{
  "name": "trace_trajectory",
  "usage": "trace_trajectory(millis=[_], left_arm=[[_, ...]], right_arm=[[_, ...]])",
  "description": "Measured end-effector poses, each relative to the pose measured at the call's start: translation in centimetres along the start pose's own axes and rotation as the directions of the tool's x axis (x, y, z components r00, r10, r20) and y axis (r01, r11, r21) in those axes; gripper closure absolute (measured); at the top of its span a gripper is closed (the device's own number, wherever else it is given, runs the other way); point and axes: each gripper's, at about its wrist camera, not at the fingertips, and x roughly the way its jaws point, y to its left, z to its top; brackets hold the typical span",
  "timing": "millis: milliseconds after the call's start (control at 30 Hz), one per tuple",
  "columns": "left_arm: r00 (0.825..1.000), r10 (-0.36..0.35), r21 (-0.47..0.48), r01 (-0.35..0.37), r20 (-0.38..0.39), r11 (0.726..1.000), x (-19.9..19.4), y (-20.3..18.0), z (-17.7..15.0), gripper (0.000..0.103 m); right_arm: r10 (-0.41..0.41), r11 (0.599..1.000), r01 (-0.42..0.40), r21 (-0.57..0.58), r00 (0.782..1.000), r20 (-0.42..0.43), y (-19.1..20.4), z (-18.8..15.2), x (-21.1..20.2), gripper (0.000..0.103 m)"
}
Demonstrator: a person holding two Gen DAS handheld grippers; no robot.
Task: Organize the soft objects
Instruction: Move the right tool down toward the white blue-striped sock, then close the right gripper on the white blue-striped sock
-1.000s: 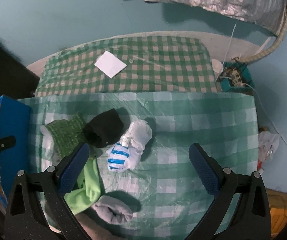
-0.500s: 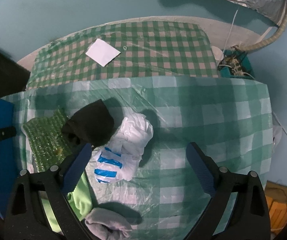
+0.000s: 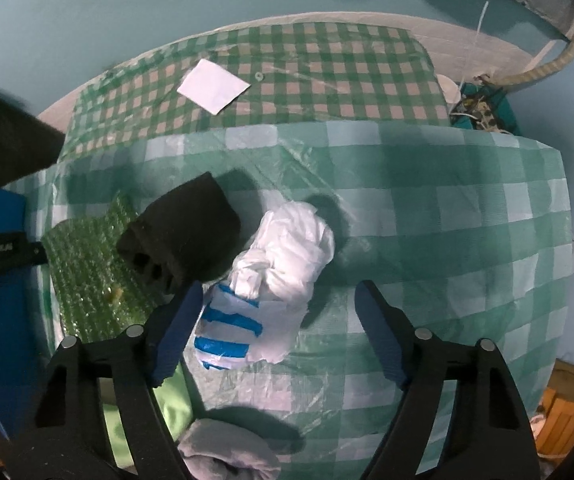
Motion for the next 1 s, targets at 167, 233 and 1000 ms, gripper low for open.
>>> trace_trajectory(millis=[167, 233, 1000], left_arm=[[1.0, -0.029, -0.007, 0.029, 0.004, 1.0, 0.3, 0.3, 0.3, 0.035], [0.999, -0.038, -0.008, 0.038, -0.003, 0.999, 0.2, 0.4, 0.4, 0.037], [0.991, -0.127, -0.001, 0.127, -0.049, 0.992, 1.1, -0.6, -0.7, 0.068]], right_arm=[[0.005, 1.0, -0.005, -0.021, 1.0, -0.01, -0.1, -0.5, 0.4, 0.029], [0.014, 1.0, -0.014, -0.022, 1.0, -0.014, -0.2, -0.7, 0.4, 0.03], [0.0, 0.993, 0.0, -0.12, 1.0, 0.001, 1.0, -0.9, 1.3, 0.059]])
